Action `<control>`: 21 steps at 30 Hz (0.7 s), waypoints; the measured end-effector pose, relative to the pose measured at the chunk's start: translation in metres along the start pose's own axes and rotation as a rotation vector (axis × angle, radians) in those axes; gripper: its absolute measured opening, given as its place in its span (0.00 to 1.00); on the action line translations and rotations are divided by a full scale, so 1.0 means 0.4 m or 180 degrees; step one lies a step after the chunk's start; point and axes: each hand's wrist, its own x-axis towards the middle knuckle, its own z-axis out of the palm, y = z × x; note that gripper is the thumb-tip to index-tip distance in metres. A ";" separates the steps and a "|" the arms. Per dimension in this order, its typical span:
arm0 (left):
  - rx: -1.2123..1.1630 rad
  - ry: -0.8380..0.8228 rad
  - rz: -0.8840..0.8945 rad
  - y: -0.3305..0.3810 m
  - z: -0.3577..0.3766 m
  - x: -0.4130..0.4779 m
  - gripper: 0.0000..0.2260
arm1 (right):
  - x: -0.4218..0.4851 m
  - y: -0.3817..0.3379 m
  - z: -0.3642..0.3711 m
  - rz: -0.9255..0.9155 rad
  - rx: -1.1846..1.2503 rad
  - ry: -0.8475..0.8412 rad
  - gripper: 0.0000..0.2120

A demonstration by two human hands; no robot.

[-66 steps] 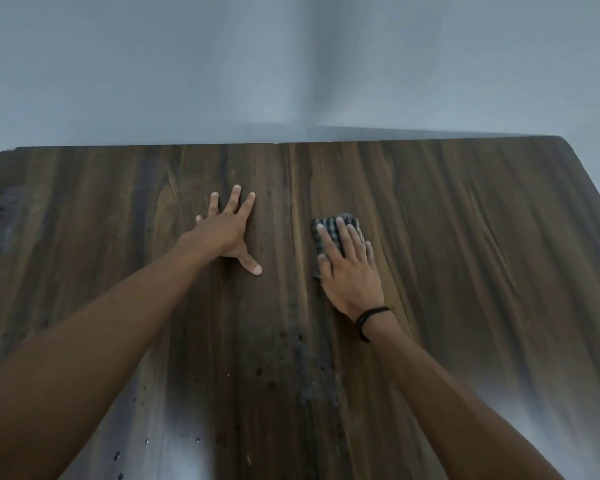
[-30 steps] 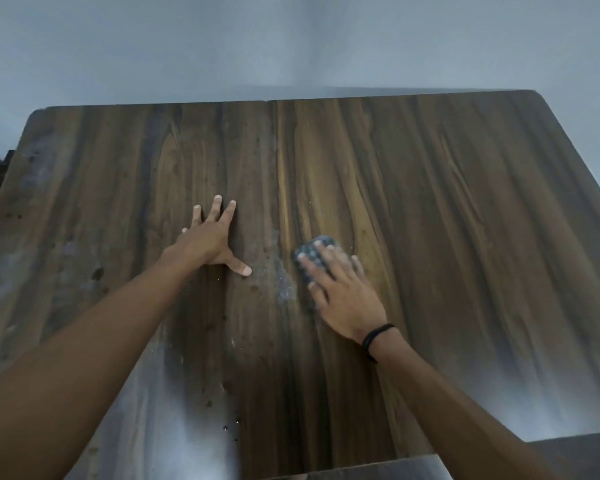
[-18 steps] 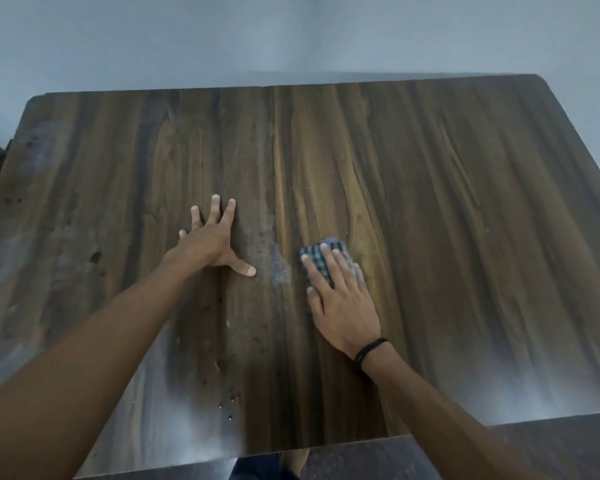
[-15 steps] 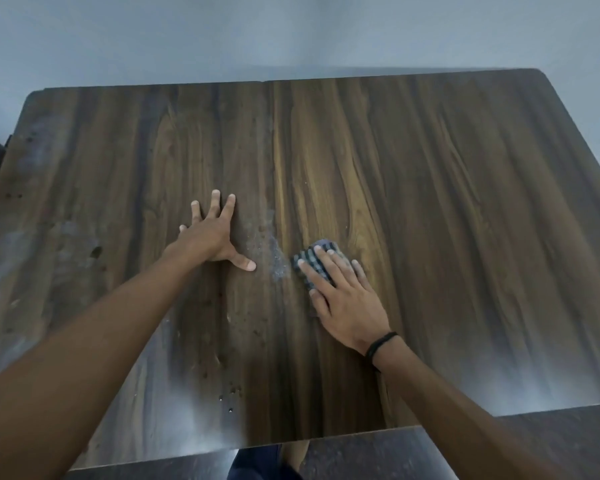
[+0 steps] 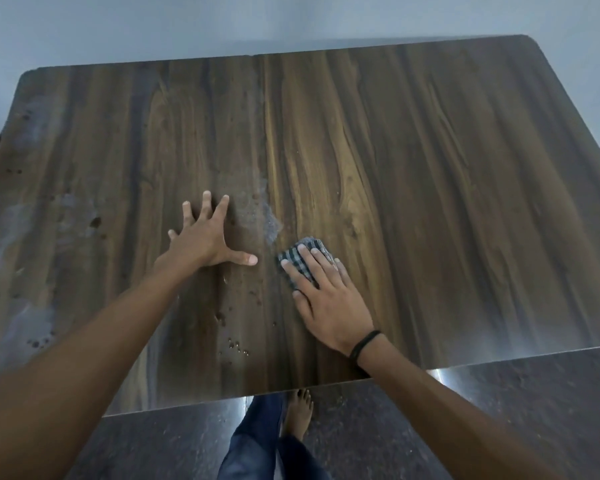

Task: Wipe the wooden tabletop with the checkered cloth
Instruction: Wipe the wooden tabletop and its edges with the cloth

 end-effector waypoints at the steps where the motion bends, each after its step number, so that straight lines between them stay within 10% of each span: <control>1: -0.0001 -0.0036 -0.0002 -0.007 0.015 -0.009 0.65 | -0.008 0.018 -0.008 -0.0131 -0.0019 -0.0035 0.26; 5: -0.0094 0.0033 0.0028 -0.015 0.029 -0.017 0.66 | 0.028 0.047 -0.017 0.0839 0.0147 0.0206 0.27; 9: -0.0122 0.0035 0.0018 -0.008 0.020 -0.026 0.67 | -0.019 -0.015 0.018 -0.0183 -0.0105 -0.0007 0.26; 13: -0.0180 0.0037 0.0077 -0.011 0.022 -0.031 0.66 | -0.033 0.022 -0.001 0.0898 0.0105 0.0261 0.27; 17: -0.0146 0.0075 0.0150 -0.019 0.022 -0.053 0.64 | -0.134 -0.050 0.048 -0.0012 -0.0178 0.0110 0.26; 21: -0.0137 -0.0013 0.0053 -0.043 0.036 -0.077 0.63 | -0.159 -0.035 0.045 0.1095 0.0096 0.0463 0.26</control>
